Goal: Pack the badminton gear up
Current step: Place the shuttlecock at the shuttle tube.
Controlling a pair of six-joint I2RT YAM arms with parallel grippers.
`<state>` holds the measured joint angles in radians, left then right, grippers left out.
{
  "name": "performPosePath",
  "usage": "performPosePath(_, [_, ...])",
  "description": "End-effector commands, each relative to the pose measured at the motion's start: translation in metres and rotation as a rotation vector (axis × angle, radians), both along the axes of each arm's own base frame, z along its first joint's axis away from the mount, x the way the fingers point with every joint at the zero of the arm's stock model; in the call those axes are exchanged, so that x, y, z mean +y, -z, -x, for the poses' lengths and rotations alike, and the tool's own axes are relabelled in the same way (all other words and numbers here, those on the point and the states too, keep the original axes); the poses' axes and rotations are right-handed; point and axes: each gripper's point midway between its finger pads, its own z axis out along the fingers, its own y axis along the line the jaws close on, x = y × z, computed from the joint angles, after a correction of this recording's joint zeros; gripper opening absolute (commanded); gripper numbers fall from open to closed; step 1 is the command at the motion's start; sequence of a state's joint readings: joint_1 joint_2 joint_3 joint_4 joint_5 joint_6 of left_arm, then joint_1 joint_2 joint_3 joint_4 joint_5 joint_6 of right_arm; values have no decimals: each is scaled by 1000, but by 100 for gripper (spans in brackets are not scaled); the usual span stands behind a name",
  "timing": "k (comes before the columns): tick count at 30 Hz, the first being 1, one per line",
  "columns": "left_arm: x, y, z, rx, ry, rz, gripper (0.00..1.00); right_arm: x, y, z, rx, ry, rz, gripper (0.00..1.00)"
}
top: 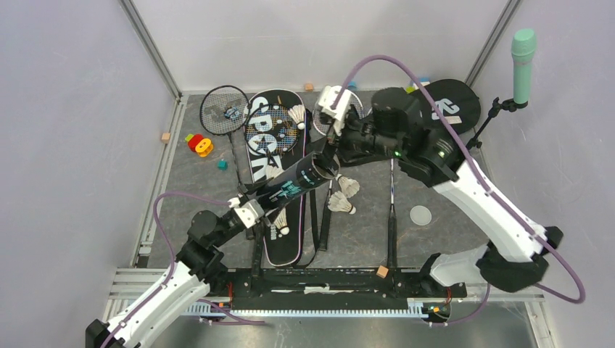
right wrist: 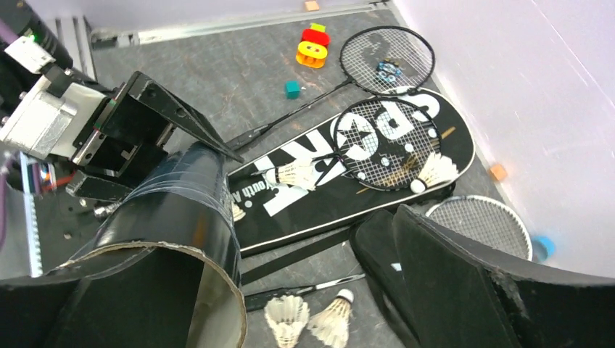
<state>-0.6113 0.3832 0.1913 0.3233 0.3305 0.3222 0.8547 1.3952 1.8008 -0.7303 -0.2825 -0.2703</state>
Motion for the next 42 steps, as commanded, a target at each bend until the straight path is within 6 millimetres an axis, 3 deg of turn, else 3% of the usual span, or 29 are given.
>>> performPosePath(1, [53, -74, -33, -79, -341, 306, 31, -60, -89, -10, -121, 333, -388, 98])
performPosePath(4, [80, -77, -48, -64, -512, 356, 31, -95, -95, -9, -142, 471, -503, 98])
performPosePath(7, [87, -75, -54, -63, -563, 350, 30, -108, -86, -12, -102, 551, -524, 98])
performPosePath(10, [73, -69, -52, -70, -494, 295, 29, -98, -93, -6, -101, 482, -513, 98])
performPosePath(14, [34, -54, -35, -79, -265, 164, 24, -83, -145, 9, -144, 338, -489, 98])
performPosePath(16, [29, -52, -31, -82, -230, 152, 19, -80, -163, 12, -157, 310, -471, 98])
performPosePath(19, [32, -52, -31, -92, -247, 152, 17, -93, -186, 17, -210, 322, -470, 98])
performPosePath(23, [33, -48, -28, -102, -240, 129, 18, -113, -186, 25, -297, 338, -444, 98])
performPosePath(26, [20, -34, -18, -103, -148, 34, 19, -119, -190, 33, -349, 310, -440, 98])
performPosePath(28, [19, -37, -17, -105, -138, 48, 18, -121, -191, 33, -360, 318, -428, 98])
performPosePath(30, [26, -46, -22, -112, -193, 97, 20, -123, -168, 20, -300, 394, -407, 98])
performPosePath(32, [47, -62, -34, -101, -320, 206, 22, -120, -126, 1, -202, 498, -421, 98])
performPosePath(36, [94, -93, -44, -104, -547, 492, 25, -94, -12, -23, -25, 569, -422, 98])
performPosePath(39, [130, -97, -49, -86, -722, 615, 23, -57, 58, -24, 96, 473, -403, 98])
performPosePath(42, [140, -93, -50, -78, -784, 638, 21, -3, 127, -15, 224, 308, -350, 98])
